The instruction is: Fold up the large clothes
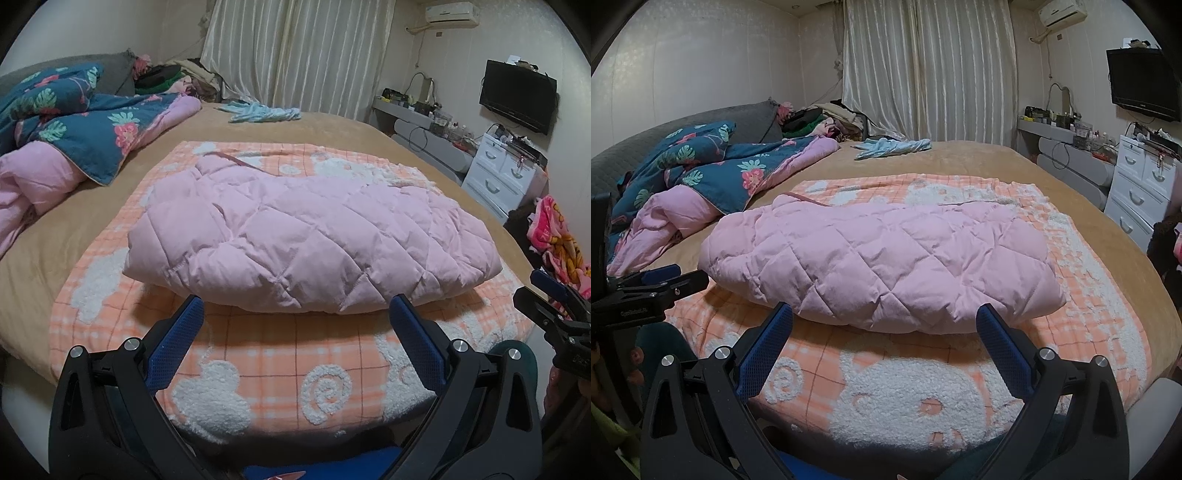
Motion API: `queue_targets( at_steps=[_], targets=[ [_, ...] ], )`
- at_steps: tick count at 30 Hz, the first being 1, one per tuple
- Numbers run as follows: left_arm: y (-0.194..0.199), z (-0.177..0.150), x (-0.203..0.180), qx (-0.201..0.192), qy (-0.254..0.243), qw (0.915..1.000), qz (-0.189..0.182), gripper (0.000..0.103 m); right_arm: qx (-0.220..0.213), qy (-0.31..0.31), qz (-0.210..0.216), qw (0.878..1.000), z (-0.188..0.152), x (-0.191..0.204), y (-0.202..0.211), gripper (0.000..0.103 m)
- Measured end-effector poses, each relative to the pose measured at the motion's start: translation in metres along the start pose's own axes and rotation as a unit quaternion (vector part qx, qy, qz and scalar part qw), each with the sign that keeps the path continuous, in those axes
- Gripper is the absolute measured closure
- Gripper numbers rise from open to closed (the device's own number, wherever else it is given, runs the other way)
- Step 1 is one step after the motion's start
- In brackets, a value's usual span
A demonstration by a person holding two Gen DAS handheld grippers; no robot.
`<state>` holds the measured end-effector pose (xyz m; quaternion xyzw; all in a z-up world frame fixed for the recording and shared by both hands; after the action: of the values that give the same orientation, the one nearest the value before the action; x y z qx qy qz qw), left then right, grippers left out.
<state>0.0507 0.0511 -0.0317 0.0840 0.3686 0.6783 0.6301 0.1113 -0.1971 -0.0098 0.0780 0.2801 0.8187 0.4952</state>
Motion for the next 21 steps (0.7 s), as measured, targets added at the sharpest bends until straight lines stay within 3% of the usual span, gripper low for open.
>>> queue_targets(
  at_steps=[9,13,15,18,20,21],
  targets=[
    [-0.004,0.008,0.017,-0.009,0.027,0.9995,0.008,0.009,-0.002,-0.033,-0.019,0.999,-0.006,-0.022,0.009,0.004],
    [-0.009,0.025,0.044,-0.024,0.057,0.9977,0.028,0.009,-0.007,-0.089,-0.071,0.994,-0.024,-0.076,0.023,0.004],
    [-0.018,0.044,0.077,-0.036,0.080,0.9939,0.067,0.009,0.005,-0.124,-0.110,0.986,-0.044,-0.118,0.031,0.004],
    [-0.033,0.072,0.133,-0.029,0.121,0.9844,0.124,0.009,0.036,-0.194,-0.202,0.959,-0.097,-0.211,0.048,0.004],
    [-0.043,0.098,0.192,-0.035,0.165,0.9702,0.174,0.009,0.067,-0.242,-0.258,0.933,-0.141,-0.271,0.059,0.004],
    [-0.047,0.107,0.212,-0.039,0.173,0.9650,0.193,0.009,0.092,-0.268,-0.301,0.911,-0.174,-0.311,0.067,0.004]
  ],
)
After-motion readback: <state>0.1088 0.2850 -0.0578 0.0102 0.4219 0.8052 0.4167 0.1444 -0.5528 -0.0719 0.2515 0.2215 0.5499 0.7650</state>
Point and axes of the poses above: each gripper's, at about its wrist camera, not at the fingertips, and y roughly against the way its jaws point, x to its left, z to its top, the point moved 8 cm from there along -y, roughly the way its jaws point, and after that the axes turned 13 degrees about y, right-handed, at the moved point
